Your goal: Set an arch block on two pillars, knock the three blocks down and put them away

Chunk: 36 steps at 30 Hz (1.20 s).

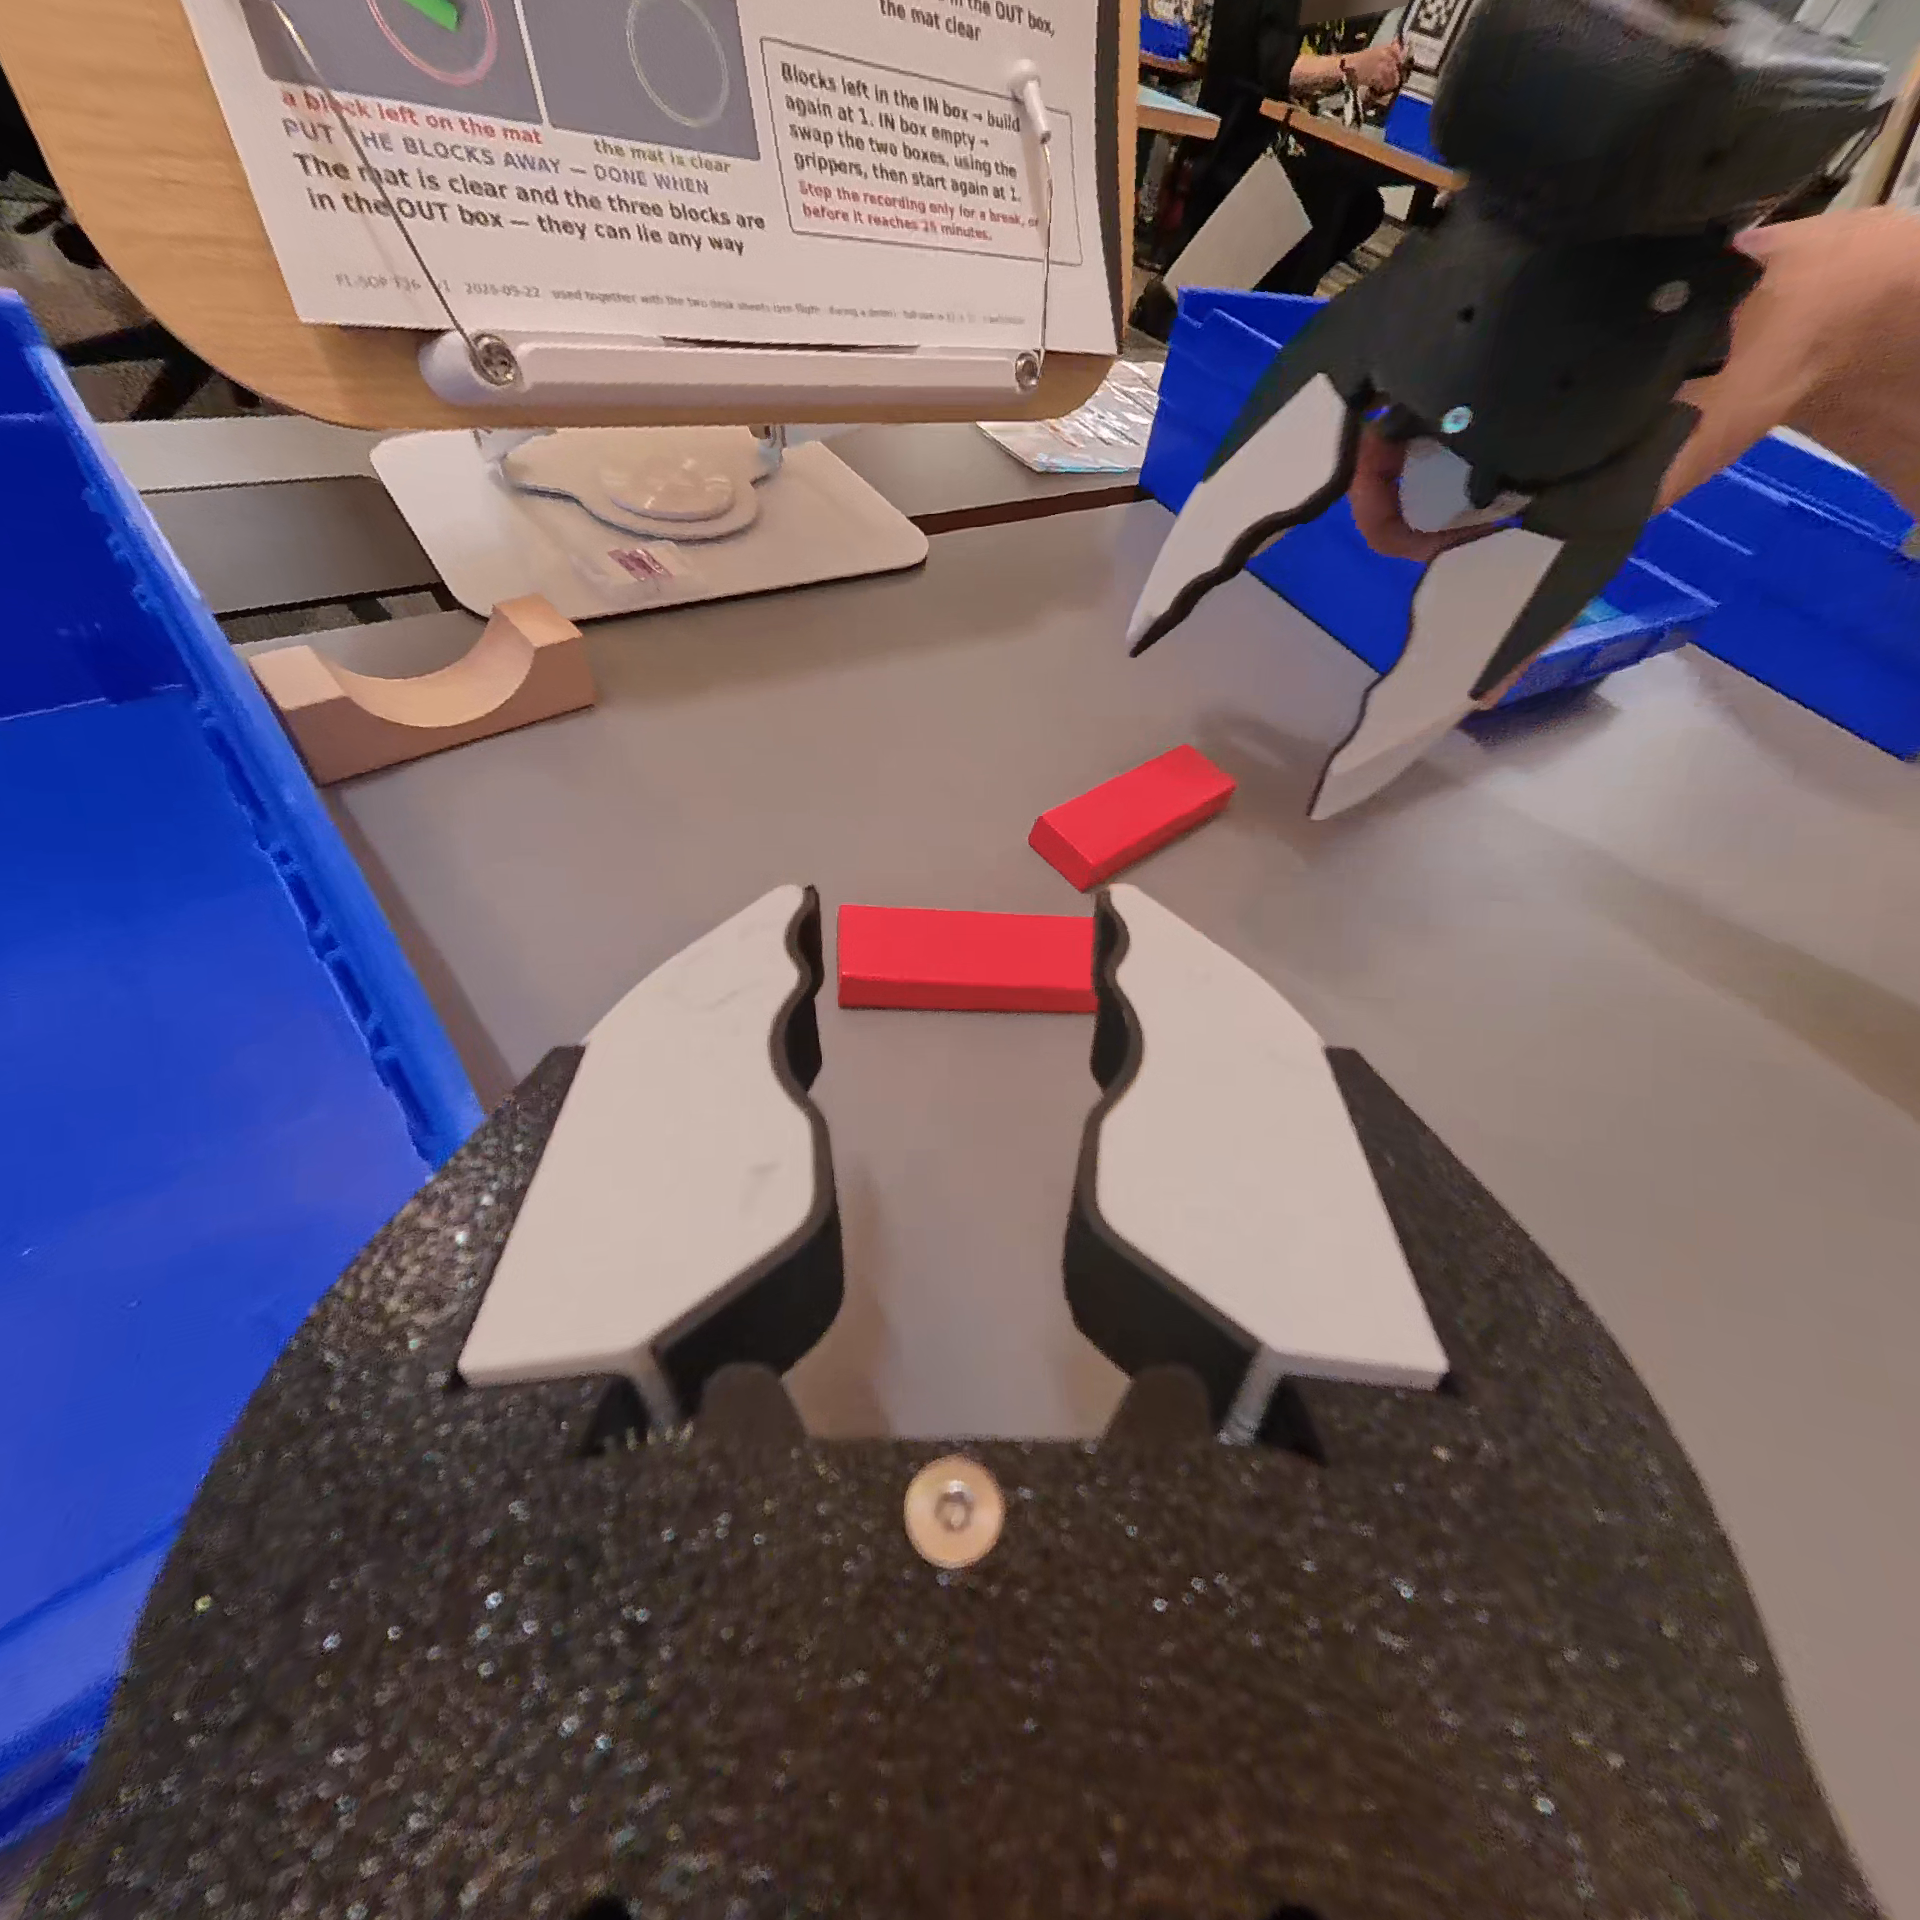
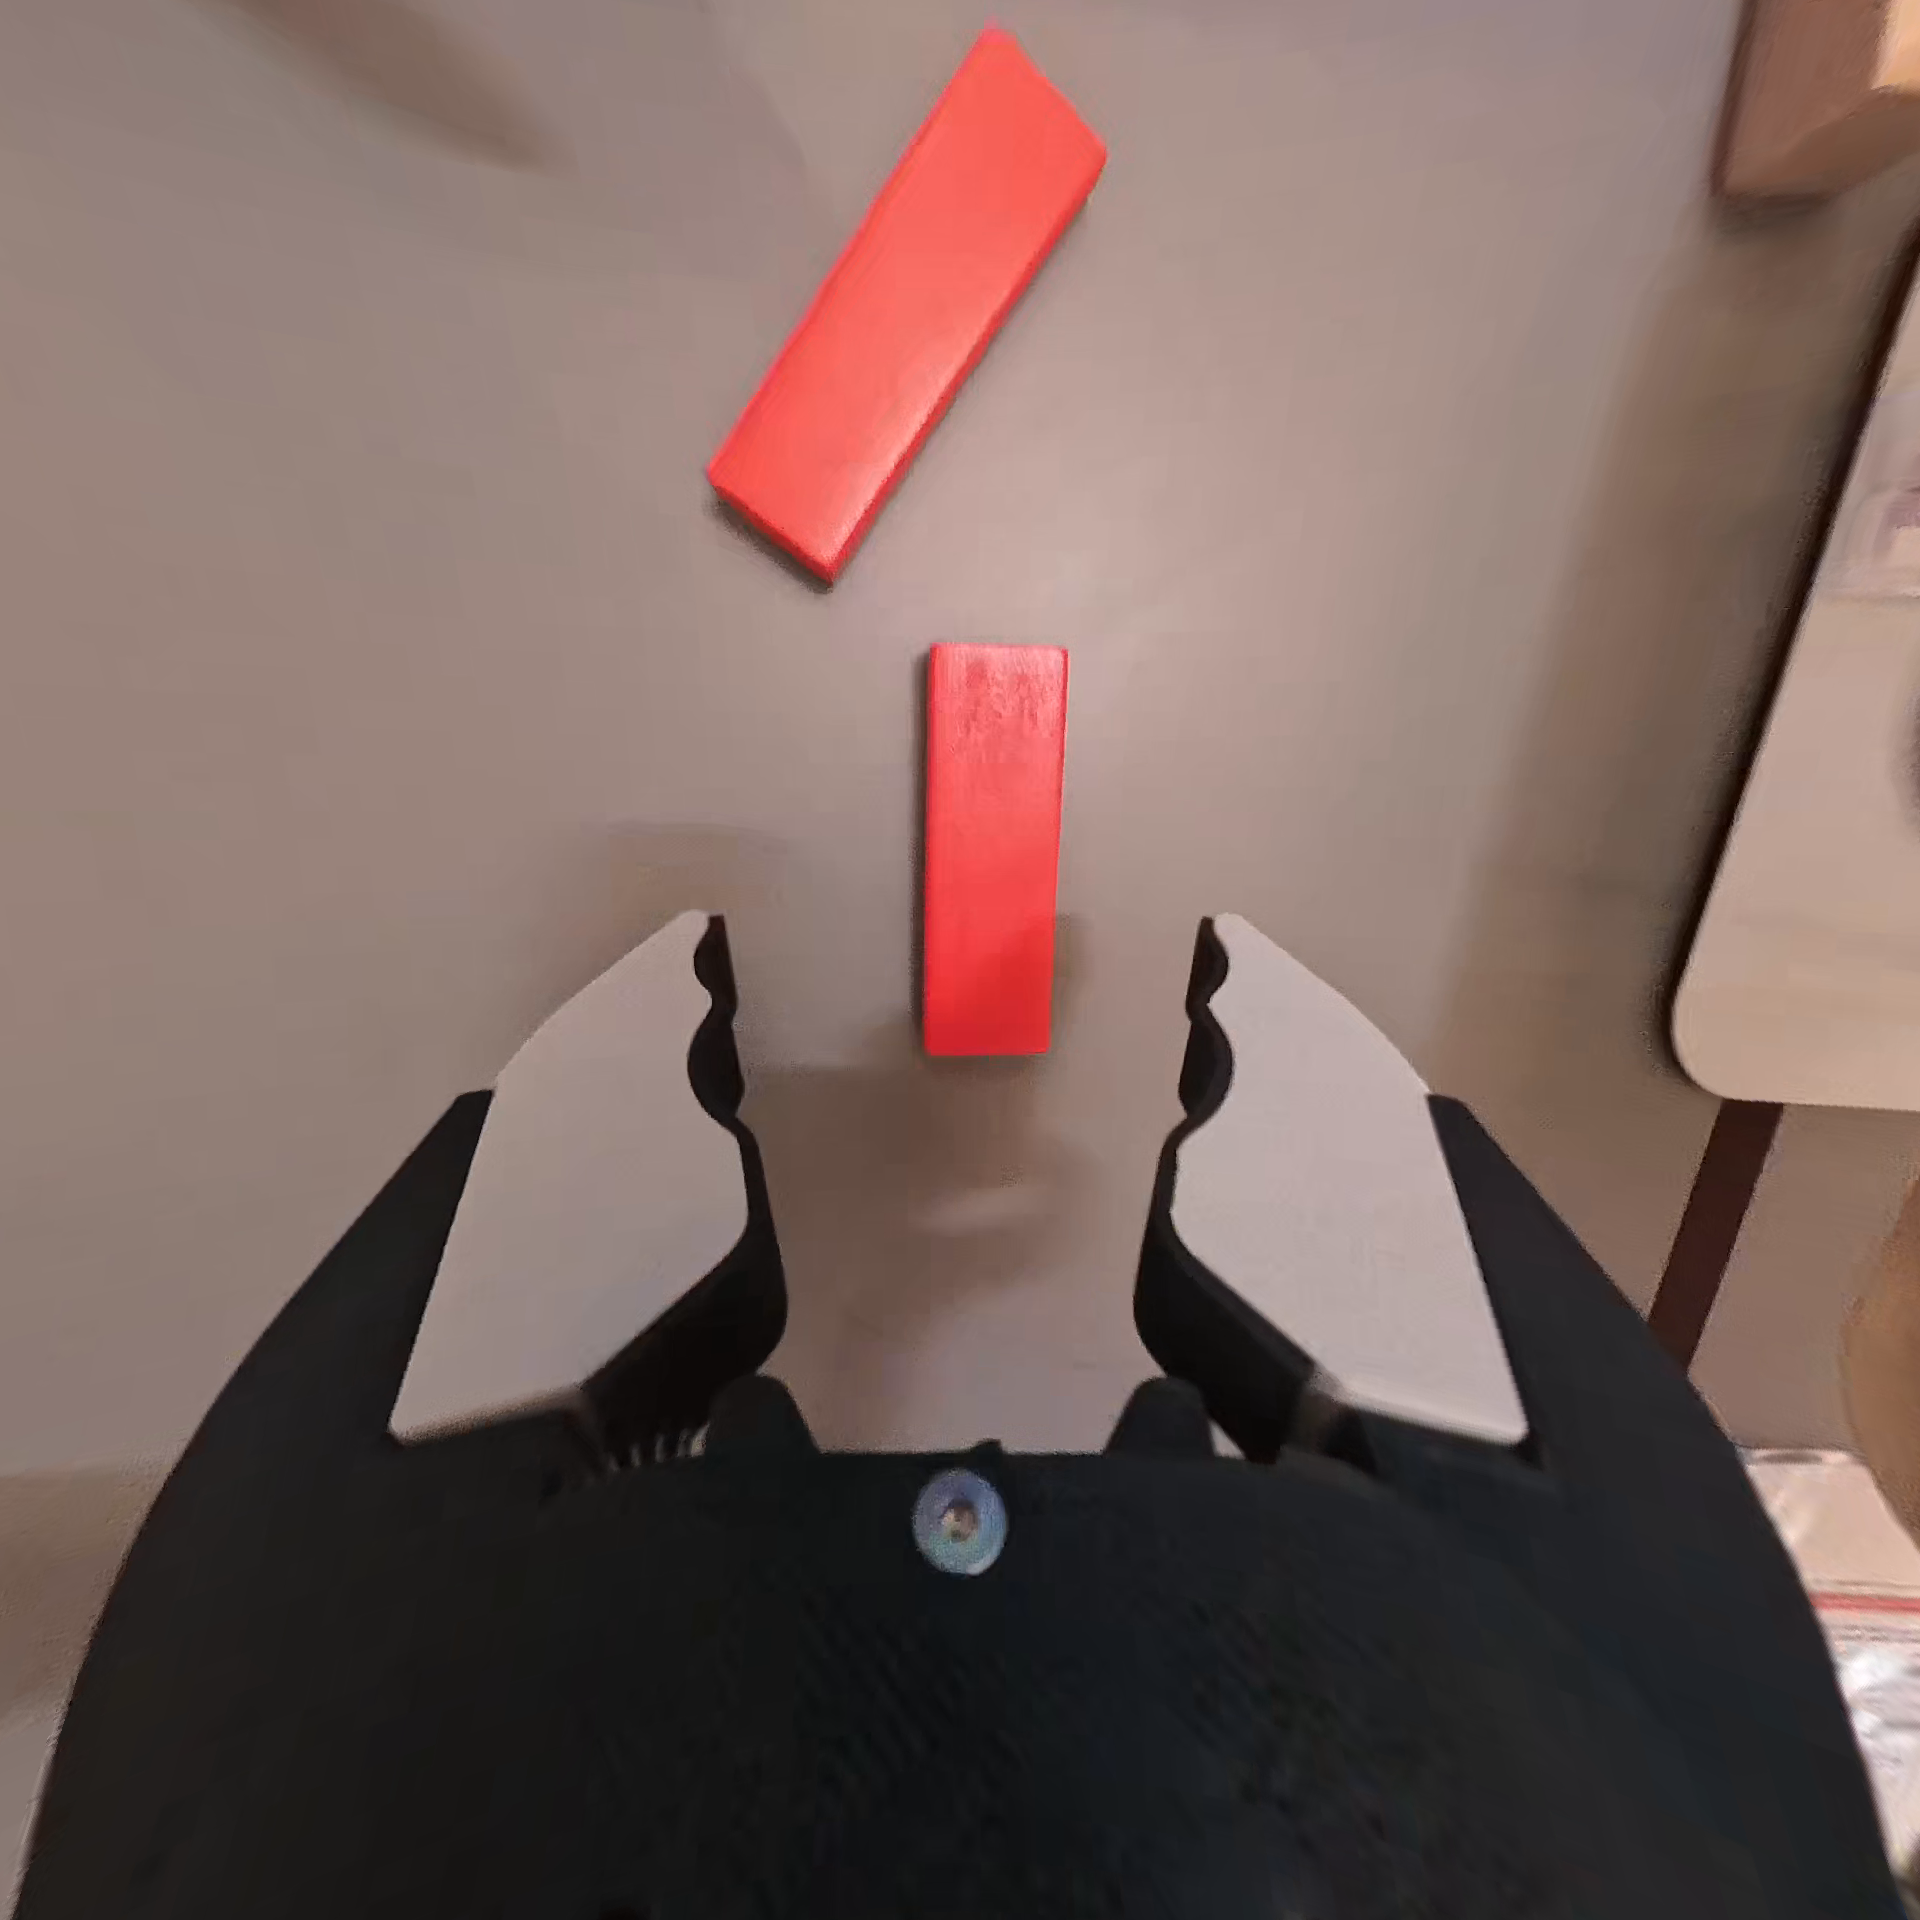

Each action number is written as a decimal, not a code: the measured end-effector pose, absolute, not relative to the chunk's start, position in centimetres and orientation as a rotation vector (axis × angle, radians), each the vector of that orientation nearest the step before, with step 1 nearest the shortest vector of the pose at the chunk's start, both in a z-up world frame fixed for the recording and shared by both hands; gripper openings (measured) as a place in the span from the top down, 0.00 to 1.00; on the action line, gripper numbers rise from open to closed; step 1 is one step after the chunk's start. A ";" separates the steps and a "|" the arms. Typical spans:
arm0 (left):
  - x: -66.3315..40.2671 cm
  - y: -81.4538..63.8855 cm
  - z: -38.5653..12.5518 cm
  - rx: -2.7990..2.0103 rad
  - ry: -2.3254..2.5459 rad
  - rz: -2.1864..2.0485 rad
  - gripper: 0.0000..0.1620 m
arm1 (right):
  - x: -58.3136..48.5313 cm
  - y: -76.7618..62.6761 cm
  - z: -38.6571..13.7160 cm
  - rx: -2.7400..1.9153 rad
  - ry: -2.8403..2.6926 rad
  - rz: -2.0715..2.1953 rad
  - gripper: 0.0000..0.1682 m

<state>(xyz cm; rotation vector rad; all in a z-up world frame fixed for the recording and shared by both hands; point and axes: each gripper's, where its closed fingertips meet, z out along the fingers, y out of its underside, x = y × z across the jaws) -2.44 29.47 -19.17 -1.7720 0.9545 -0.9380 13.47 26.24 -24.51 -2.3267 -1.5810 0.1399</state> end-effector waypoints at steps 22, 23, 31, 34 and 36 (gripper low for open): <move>-2.2 29.0 -19.6 -1.771 0.987 -1.050 0.68 | 13.5 27.3 -29.2 -2.454 -1.756 0.141 0.81; -2.2 29.0 -19.7 -1.772 0.987 -1.050 0.68 | 13.9 27.0 -28.9 -2.469 -1.759 0.111 0.81; -2.1 28.8 -19.9 -1.781 0.998 -1.051 0.68 | 22.5 25.4 -16.2 -2.525 -1.280 0.020 0.81; -1.9 28.6 -20.0 -1.779 1.008 -1.051 0.68 | 31.2 24.2 -13.0 -2.676 -0.825 -0.163 0.81; -1.7 28.5 -20.1 -1.782 1.016 -1.047 0.68 | 36.1 22.2 -12.9 -2.767 -0.512 -0.205 0.81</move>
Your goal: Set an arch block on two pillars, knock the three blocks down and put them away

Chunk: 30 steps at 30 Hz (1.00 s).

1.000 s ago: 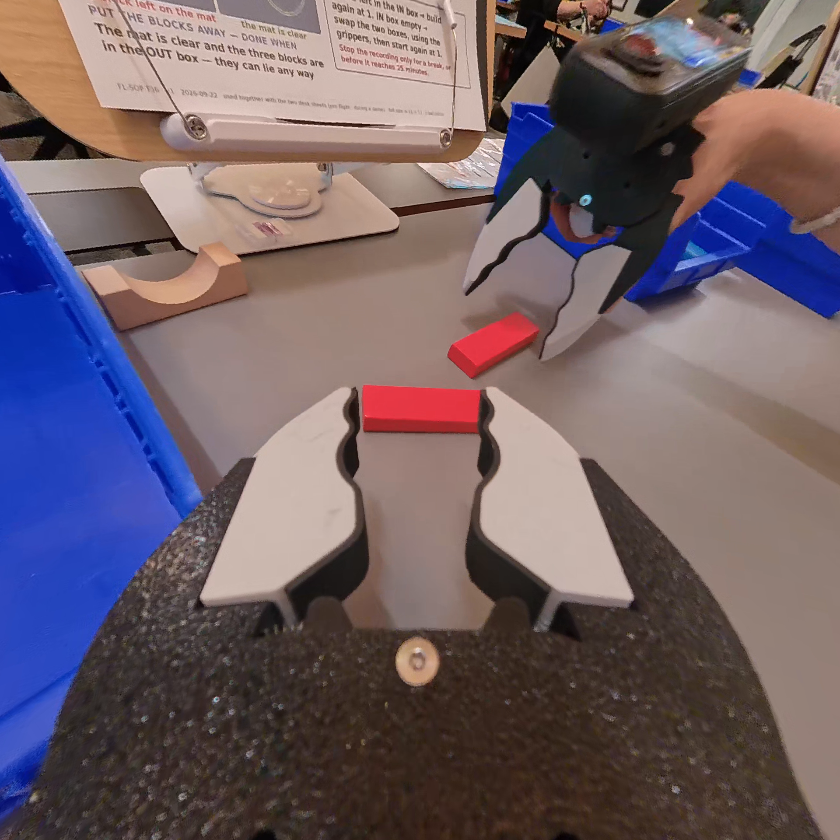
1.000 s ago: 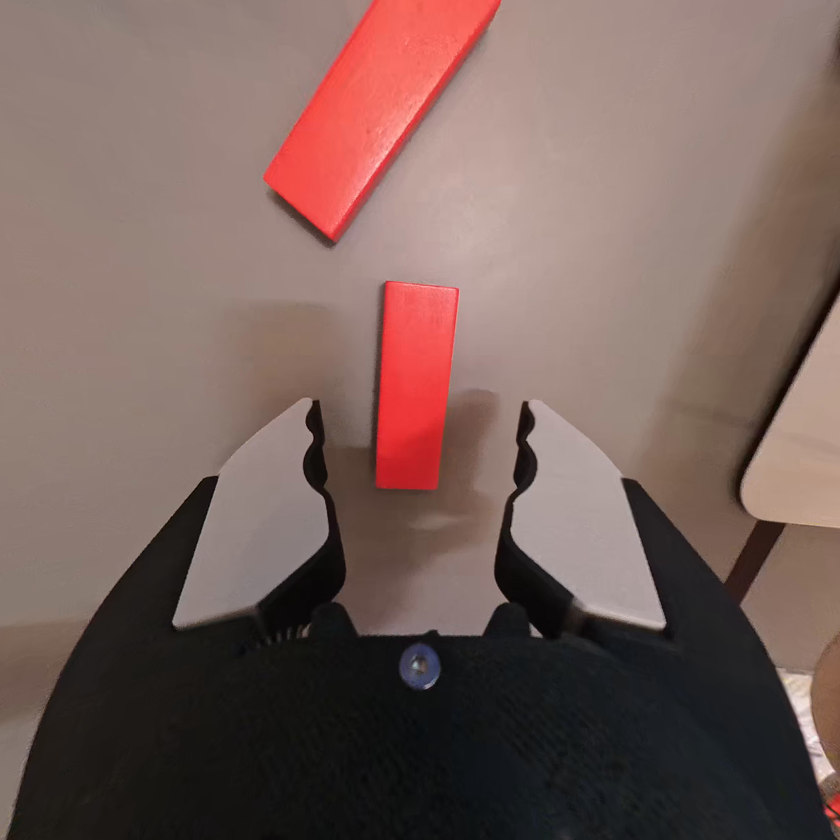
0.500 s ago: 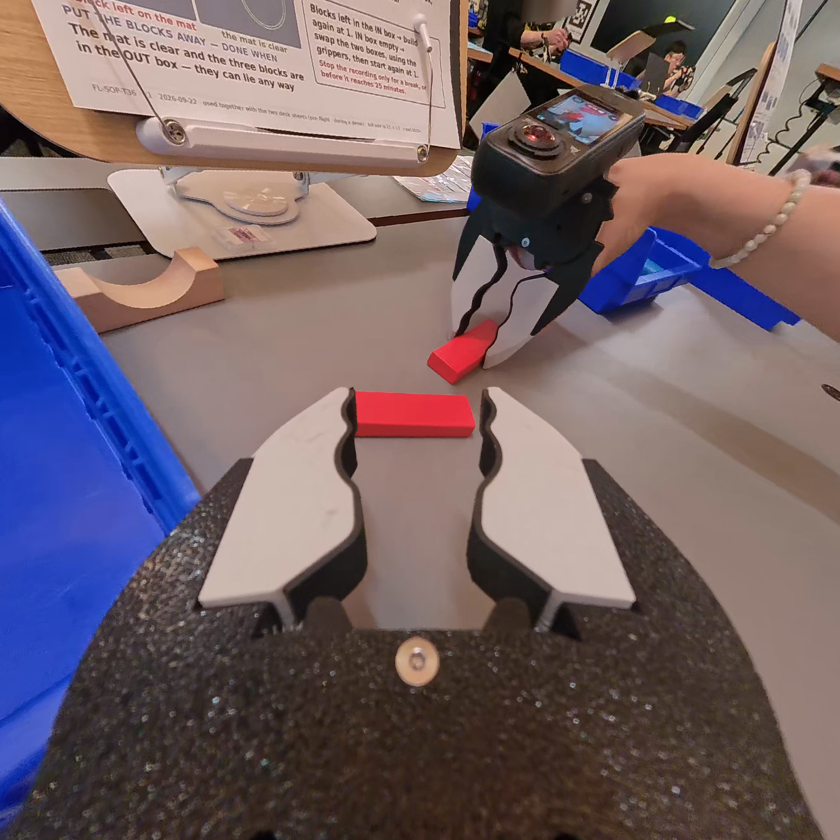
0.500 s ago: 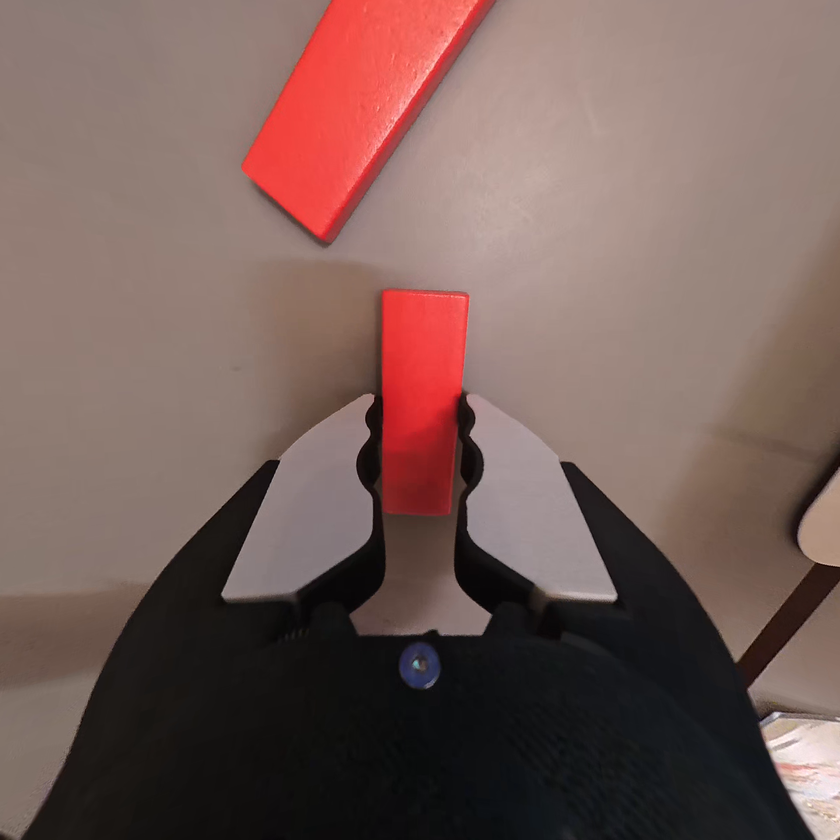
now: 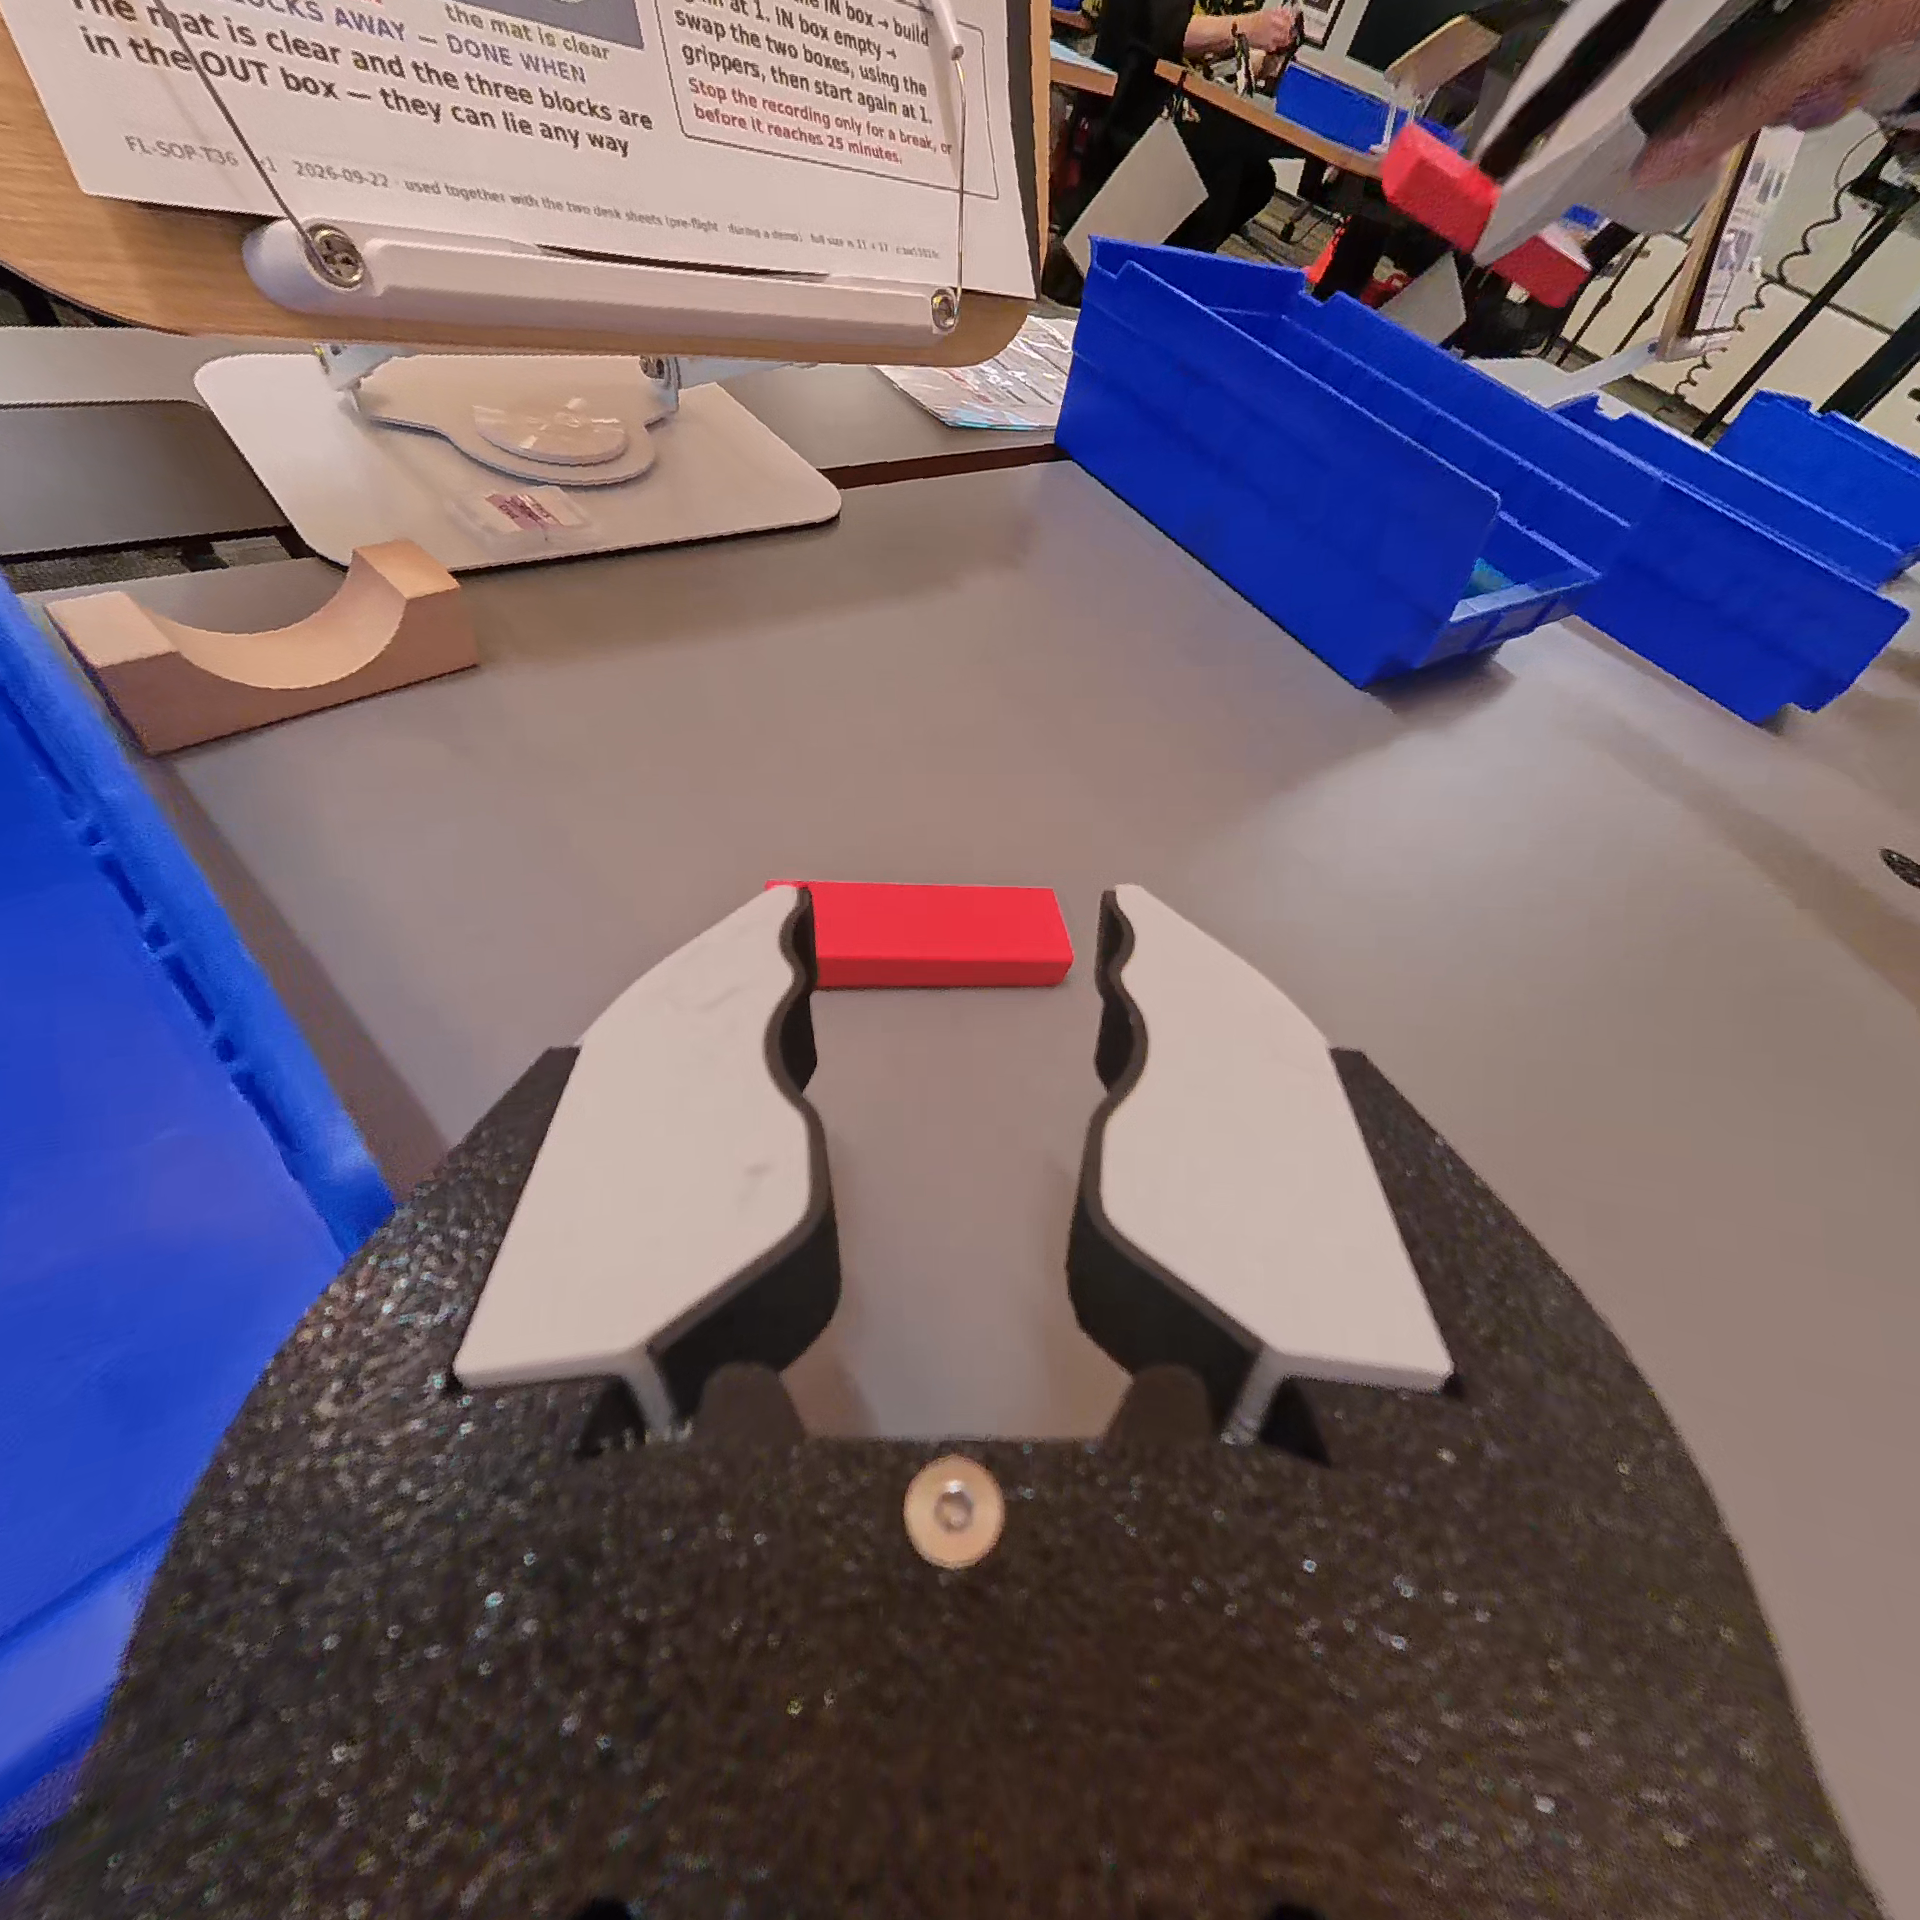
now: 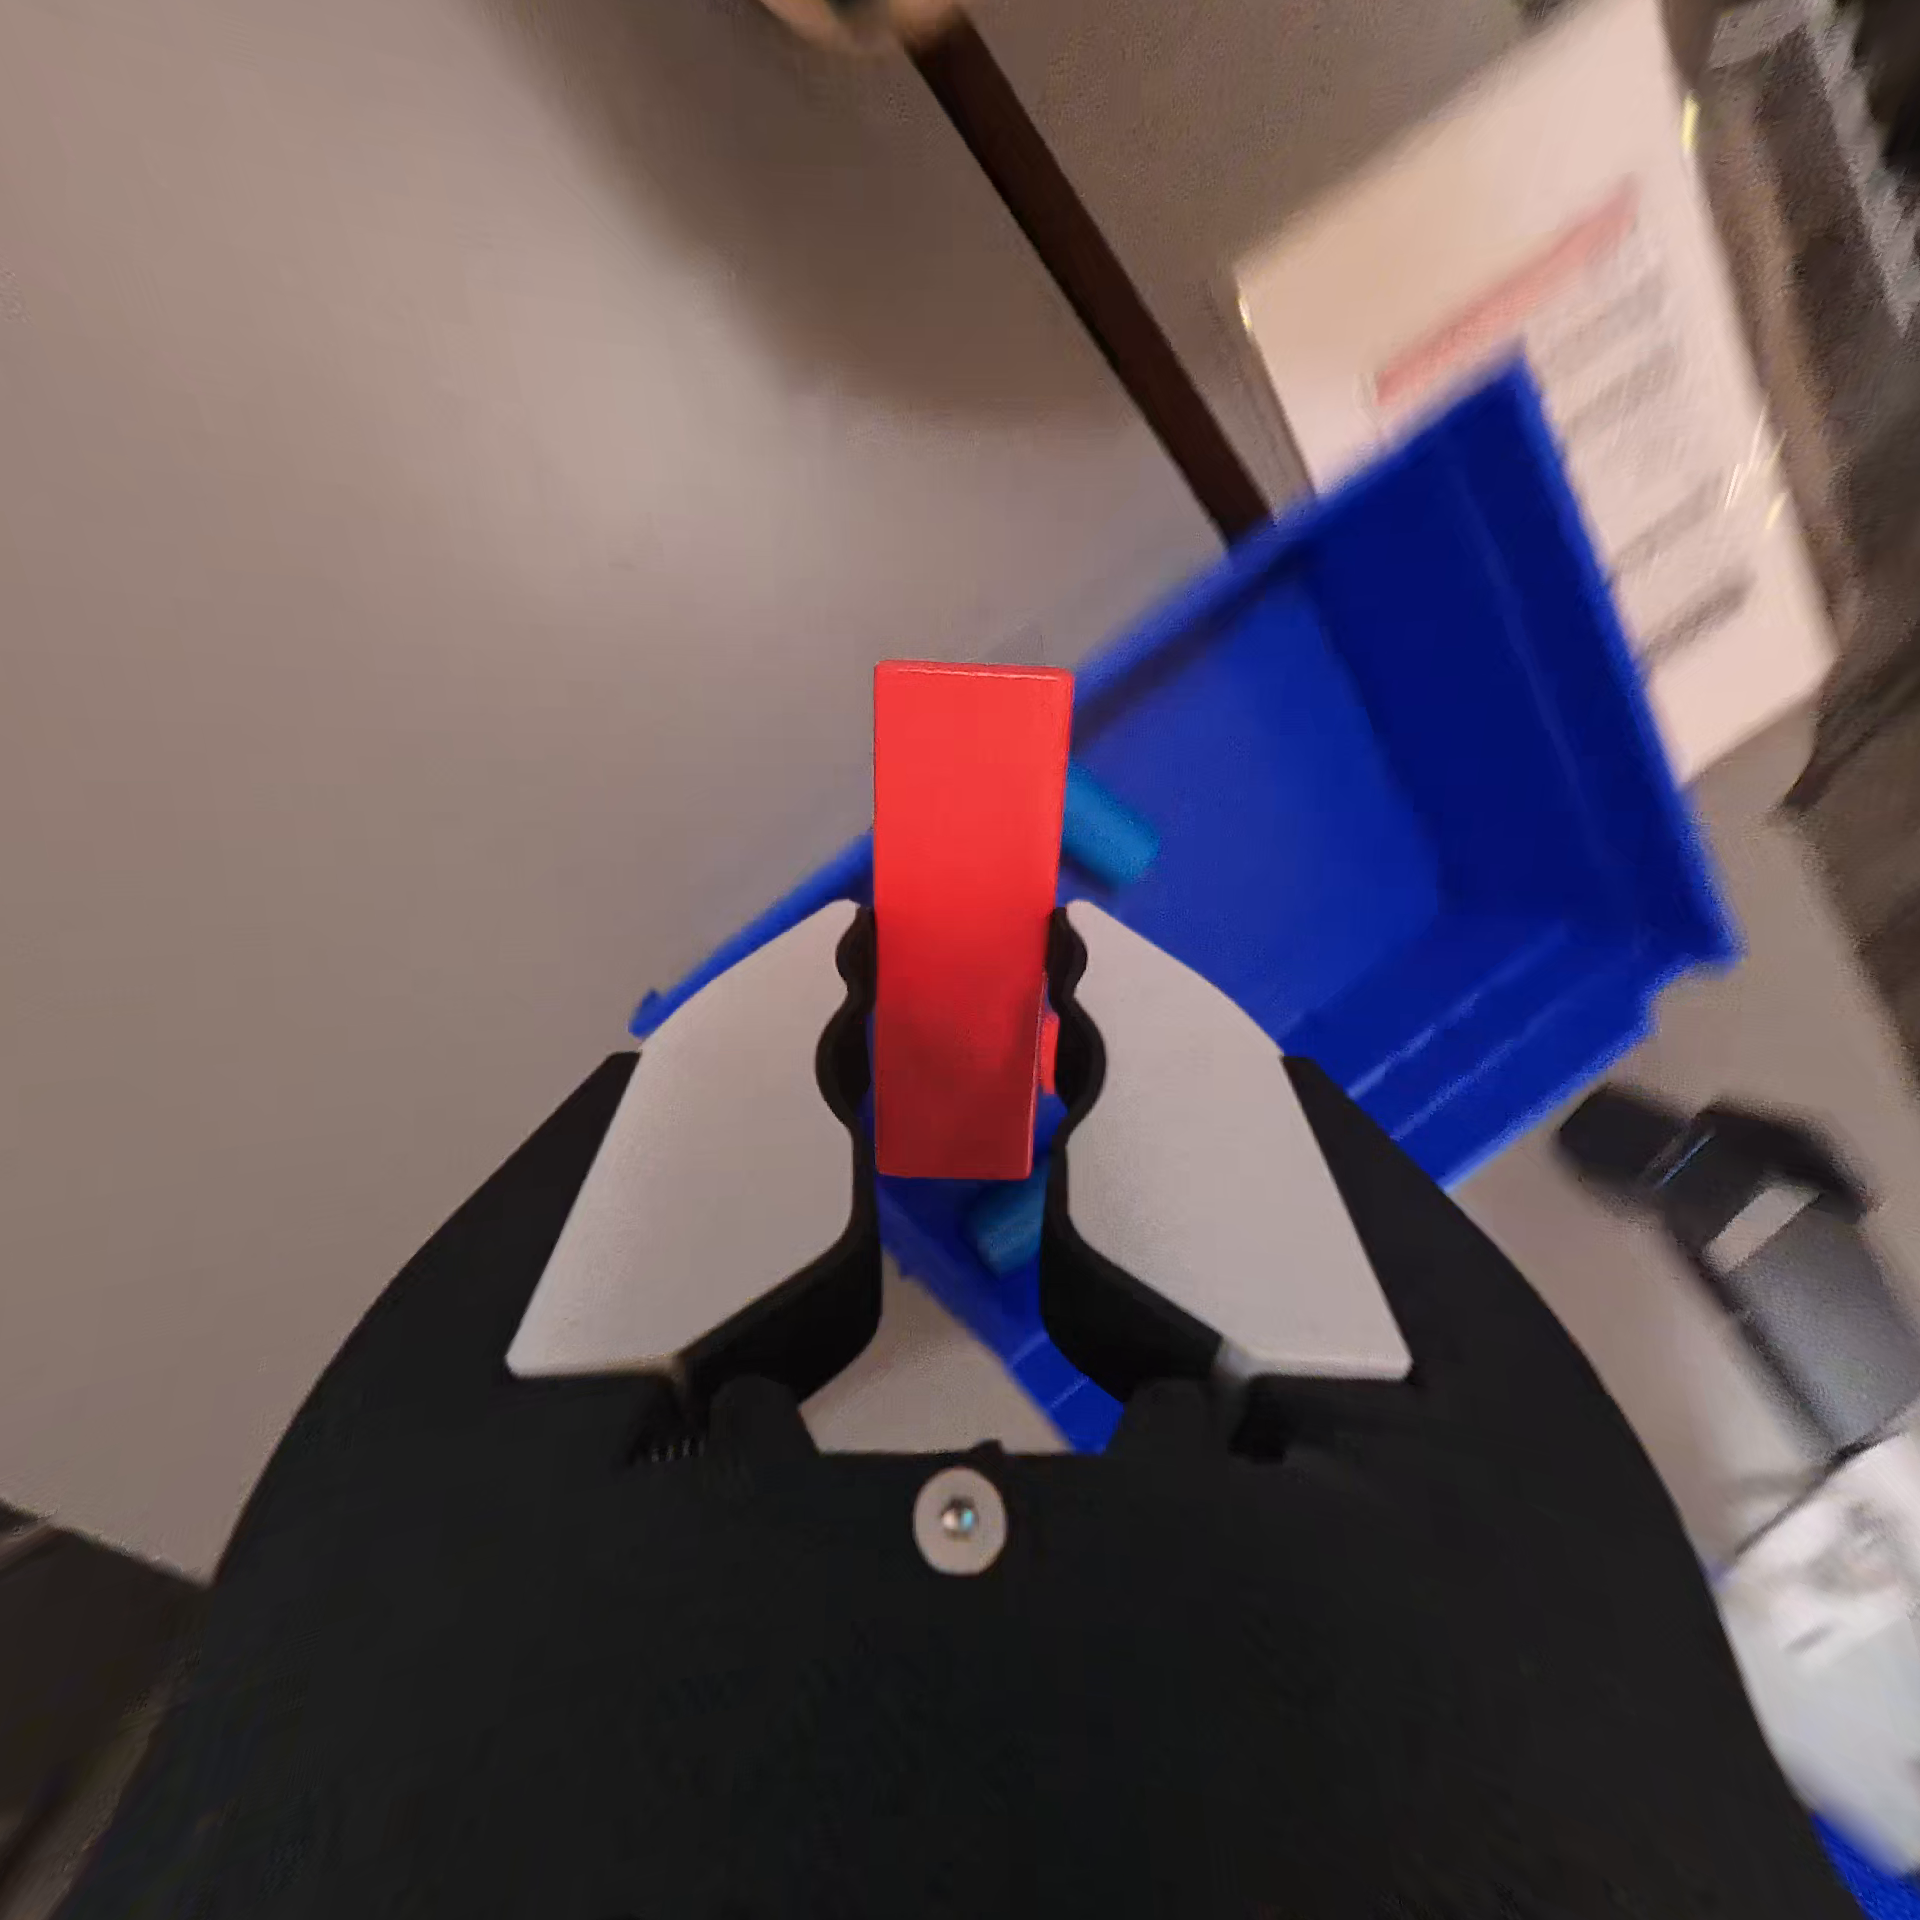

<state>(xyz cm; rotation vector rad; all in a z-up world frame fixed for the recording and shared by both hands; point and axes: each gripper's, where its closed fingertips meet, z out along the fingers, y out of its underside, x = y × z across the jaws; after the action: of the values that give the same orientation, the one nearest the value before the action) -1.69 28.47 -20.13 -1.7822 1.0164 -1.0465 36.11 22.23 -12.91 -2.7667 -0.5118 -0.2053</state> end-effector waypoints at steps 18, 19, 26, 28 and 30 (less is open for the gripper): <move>-1.5 28.3 -20.9 -1.803 1.042 -1.030 0.68 | 39.1 19.1 -27.1 -2.964 0.190 0.106 0.80; -1.5 28.3 -20.9 -1.804 1.044 -1.029 0.68 | 38.9 19.1 -27.3 -2.968 0.182 0.112 0.77; -1.7 28.6 -21.0 -1.806 1.038 -0.966 0.68 | 42.1 20.8 -18.7 -2.723 0.172 -0.239 0.56; -1.8 29.0 -21.0 -1.809 1.029 -0.926 0.68 | 41.0 21.9 -14.7 -2.618 0.130 -0.297 0.55; -1.9 29.3 -21.0 -1.811 1.013 -0.900 0.68 | 36.4 23.0 -13.0 -2.607 -0.066 -0.215 0.52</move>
<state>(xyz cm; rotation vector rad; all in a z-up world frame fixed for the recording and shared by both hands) -1.92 29.27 -20.96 -1.8111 1.0132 -0.9000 36.37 23.01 -12.97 -2.6065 -0.0659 -0.2154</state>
